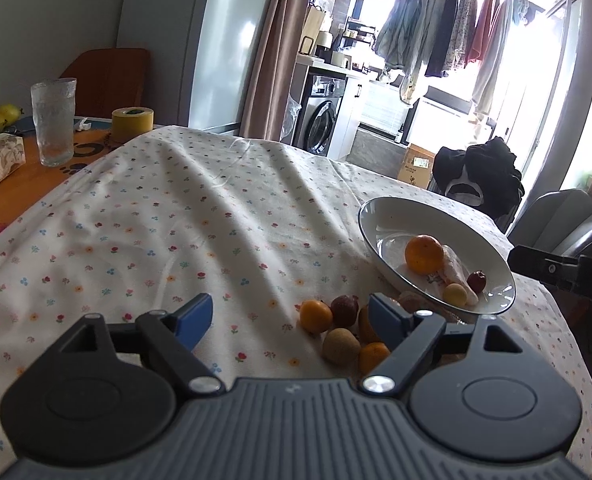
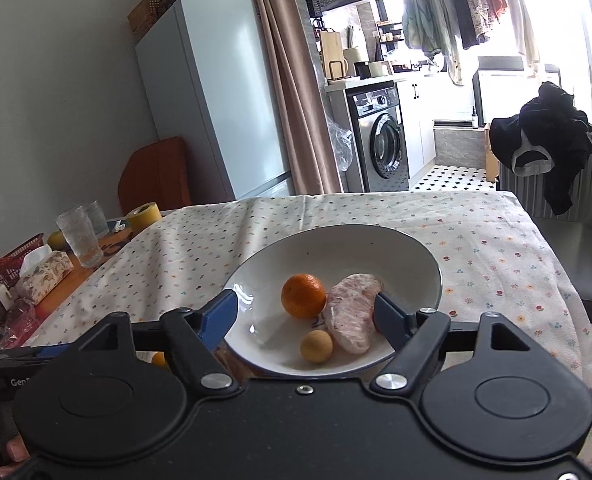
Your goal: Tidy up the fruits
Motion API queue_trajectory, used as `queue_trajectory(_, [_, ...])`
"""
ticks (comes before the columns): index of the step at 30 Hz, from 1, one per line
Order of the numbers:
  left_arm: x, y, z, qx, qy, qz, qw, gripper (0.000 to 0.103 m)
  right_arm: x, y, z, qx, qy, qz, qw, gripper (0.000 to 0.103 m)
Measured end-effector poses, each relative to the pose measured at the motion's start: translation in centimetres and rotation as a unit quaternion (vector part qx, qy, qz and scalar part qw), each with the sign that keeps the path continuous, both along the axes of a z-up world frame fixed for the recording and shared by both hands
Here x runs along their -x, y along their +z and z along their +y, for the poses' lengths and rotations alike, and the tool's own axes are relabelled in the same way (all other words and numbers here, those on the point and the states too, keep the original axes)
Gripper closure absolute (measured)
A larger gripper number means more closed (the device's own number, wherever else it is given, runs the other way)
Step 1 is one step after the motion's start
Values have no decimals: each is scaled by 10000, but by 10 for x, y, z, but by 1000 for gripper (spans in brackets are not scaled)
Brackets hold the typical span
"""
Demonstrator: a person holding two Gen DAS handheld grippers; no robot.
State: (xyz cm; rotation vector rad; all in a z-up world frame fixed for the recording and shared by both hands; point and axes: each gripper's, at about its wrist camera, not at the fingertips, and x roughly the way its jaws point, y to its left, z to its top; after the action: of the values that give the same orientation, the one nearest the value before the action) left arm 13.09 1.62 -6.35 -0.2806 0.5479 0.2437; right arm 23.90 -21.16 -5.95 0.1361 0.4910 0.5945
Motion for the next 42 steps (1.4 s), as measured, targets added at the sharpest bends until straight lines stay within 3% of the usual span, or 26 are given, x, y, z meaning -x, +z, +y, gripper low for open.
queue_trajectory(9, [17, 9, 3, 49, -54, -62, 10000, 13, 22, 5, -1, -95, 73, -42, 9999, 18])
queue_trajectory(17, [27, 12, 3, 59, -52, -65, 9999, 8, 40, 10, -3, -223, 49, -74, 9997, 0])
queue_trajectory(26, [38, 10, 0, 258, -393, -62, 9989, 5, 57, 3, -2, -233, 75, 36, 9997, 0])
queue_trajectory(42, [53, 6, 3, 104, -571, -7, 9983, 4, 75, -10, -3, -218, 41, 239, 9995, 0])
